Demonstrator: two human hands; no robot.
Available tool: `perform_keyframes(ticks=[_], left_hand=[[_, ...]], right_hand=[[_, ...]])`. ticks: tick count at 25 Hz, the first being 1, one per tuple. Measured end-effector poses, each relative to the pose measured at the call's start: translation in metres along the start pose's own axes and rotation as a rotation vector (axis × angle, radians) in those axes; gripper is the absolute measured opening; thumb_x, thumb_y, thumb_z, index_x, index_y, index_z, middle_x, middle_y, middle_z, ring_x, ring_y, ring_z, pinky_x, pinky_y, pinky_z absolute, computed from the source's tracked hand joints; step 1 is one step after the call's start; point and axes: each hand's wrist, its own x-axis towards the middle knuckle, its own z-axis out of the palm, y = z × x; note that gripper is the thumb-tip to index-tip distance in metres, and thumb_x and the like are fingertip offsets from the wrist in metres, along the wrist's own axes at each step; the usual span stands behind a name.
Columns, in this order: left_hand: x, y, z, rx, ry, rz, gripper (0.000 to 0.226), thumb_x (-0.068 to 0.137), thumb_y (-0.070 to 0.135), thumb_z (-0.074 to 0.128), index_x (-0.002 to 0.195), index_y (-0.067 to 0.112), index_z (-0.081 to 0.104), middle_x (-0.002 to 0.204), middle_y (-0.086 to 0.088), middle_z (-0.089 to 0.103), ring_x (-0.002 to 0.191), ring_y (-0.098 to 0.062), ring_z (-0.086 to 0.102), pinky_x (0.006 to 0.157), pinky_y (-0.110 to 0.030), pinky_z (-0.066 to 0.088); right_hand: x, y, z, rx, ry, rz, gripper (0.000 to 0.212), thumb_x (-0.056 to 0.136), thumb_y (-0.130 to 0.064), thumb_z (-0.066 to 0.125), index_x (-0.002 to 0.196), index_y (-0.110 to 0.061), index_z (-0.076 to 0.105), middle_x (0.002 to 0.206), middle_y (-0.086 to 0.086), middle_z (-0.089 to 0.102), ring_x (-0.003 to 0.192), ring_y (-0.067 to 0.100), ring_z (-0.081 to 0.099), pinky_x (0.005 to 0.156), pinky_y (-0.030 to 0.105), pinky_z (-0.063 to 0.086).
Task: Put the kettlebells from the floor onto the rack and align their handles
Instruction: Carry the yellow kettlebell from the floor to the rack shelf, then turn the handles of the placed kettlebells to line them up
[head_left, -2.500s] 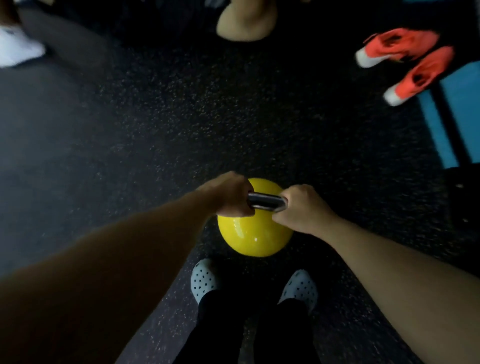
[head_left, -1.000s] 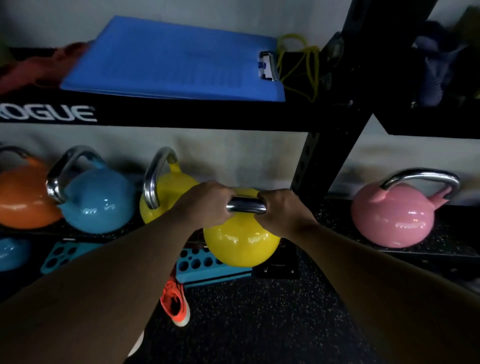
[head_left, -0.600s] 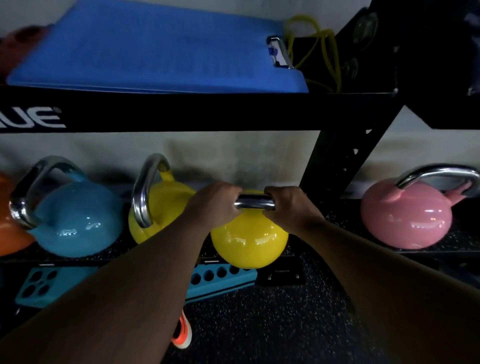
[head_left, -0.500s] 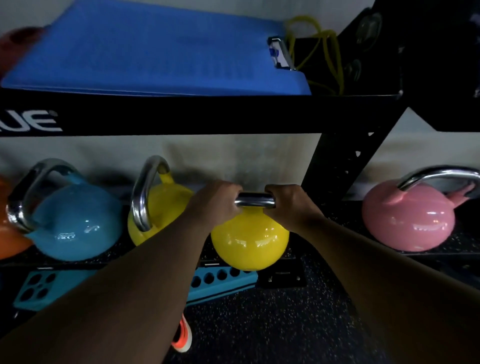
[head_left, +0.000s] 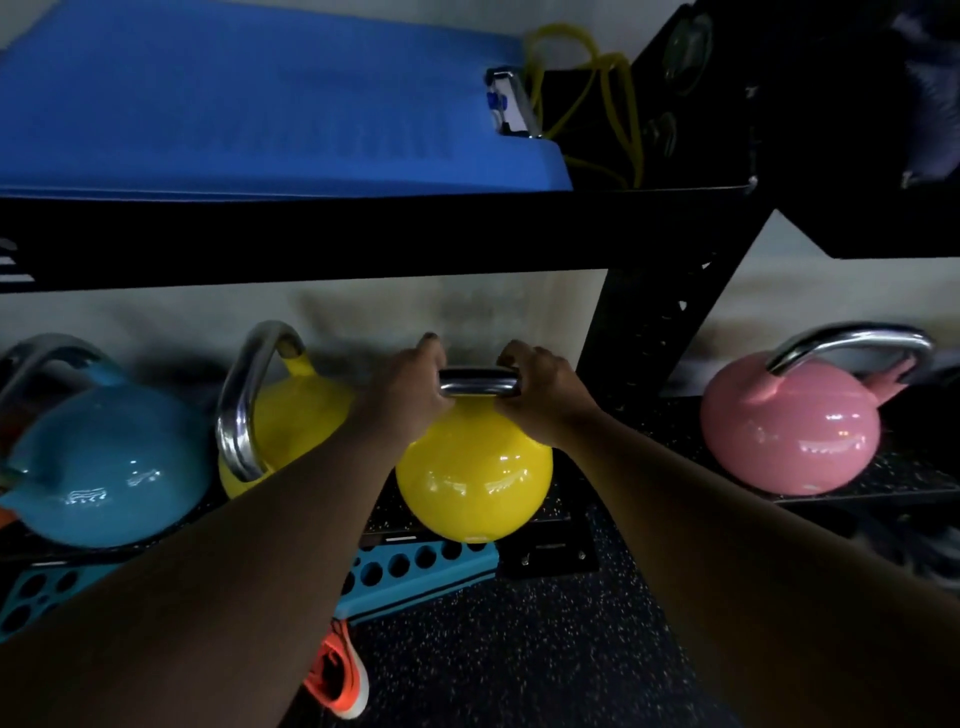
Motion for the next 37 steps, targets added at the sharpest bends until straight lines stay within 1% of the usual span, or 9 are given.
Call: perform_keyframes(ticks=[4,7,9,10,14,19,26,29,37], left_hand=[[-0.027,0.002,-0.004,0.056,0.009,-0.036,0.076,0.08,0.009,0.074,0.14,0.014,0.029,0.117,-0.013,0.059,0.097,-0.033,0.061,0.069,-0.039,0.051],[-0.053,0.026,0.005,0.256,-0.063,-0.366,0.079,0.085,0.012,0.067,0.146,0.003,0.018,0.135,-0.022,0.05,0.111,-0.043,0.057,0.08,-0.05,0.051],[-0.068,0.051,0.012,0.457,-0.274,-0.609,0.071,0.088,0.016,0.062,0.147,0.0,0.026,0.146,-0.024,0.039,0.125,-0.046,0.046,0.094,-0.06,0.045],[-0.073,0.064,0.013,0.554,-0.351,-0.616,0.058,0.09,0.019,0.06,0.142,0.002,0.04,0.144,-0.023,0.042,0.126,-0.045,0.046,0.097,-0.06,0.043],[-0.095,0.144,0.035,0.563,-0.34,-0.186,0.035,0.093,0.032,0.054,0.122,0.012,0.058,0.13,-0.012,0.057,0.117,-0.034,0.055,0.087,-0.04,0.047],[-0.116,0.287,0.083,0.51,-0.271,0.221,0.022,0.086,0.029,0.054,0.1,0.015,0.062,0.114,-0.011,0.063,0.106,-0.033,0.061,0.077,-0.037,0.049],[-0.133,0.472,0.149,0.513,-0.271,0.384,0.032,0.086,0.032,0.055,0.116,0.02,0.06,0.127,-0.009,0.059,0.11,-0.034,0.058,0.085,-0.036,0.047],[-0.134,0.54,0.181,0.485,-0.28,0.449,0.028,0.085,0.032,0.054,0.11,0.021,0.061,0.124,-0.008,0.06,0.109,-0.033,0.058,0.083,-0.037,0.048],[-0.062,0.641,0.27,0.485,-0.212,0.527,0.031,0.085,0.031,0.055,0.113,0.018,0.058,0.121,-0.009,0.059,0.108,-0.033,0.055,0.079,-0.04,0.045]], right_hand=[[-0.047,0.018,0.005,0.177,-0.003,0.102,0.078,0.086,-0.02,0.067,0.15,-0.025,0.023,0.142,0.012,0.044,0.122,0.031,0.051,0.084,0.028,0.046],[-0.091,0.048,-0.011,0.139,-0.028,0.056,0.069,0.091,-0.021,0.058,0.15,-0.029,0.023,0.148,0.008,0.044,0.129,0.028,0.048,0.103,0.04,0.044],[-0.114,0.064,-0.032,0.075,-0.011,-0.011,0.055,0.092,-0.021,0.053,0.143,-0.03,0.035,0.135,0.009,0.055,0.118,0.028,0.057,0.095,0.04,0.049],[-0.124,0.071,-0.042,0.044,0.004,-0.031,0.051,0.092,-0.022,0.052,0.141,-0.03,0.039,0.13,0.009,0.059,0.113,0.028,0.059,0.09,0.038,0.05],[-0.174,0.118,-0.107,-0.088,0.059,-0.052,0.044,0.09,-0.024,0.052,0.133,-0.027,0.048,0.127,0.006,0.063,0.105,0.031,0.063,0.082,0.039,0.053],[-0.253,0.196,-0.21,-0.195,0.144,-0.013,0.036,0.089,-0.025,0.054,0.124,-0.028,0.056,0.117,0.004,0.066,0.1,0.031,0.064,0.08,0.034,0.05],[-0.365,0.306,-0.352,-0.277,0.235,0.106,0.035,0.084,-0.019,0.053,0.117,-0.027,0.062,0.117,0.005,0.065,0.103,0.034,0.063,0.083,0.04,0.05],[-0.401,0.357,-0.395,-0.335,0.239,0.166,0.033,0.088,-0.021,0.052,0.119,-0.028,0.06,0.118,0.004,0.065,0.103,0.032,0.063,0.081,0.038,0.05],[-0.378,0.48,-0.43,-0.375,0.227,0.173,0.029,0.093,-0.022,0.048,0.118,-0.024,0.062,0.114,0.003,0.066,0.095,0.027,0.063,0.071,0.033,0.044]])
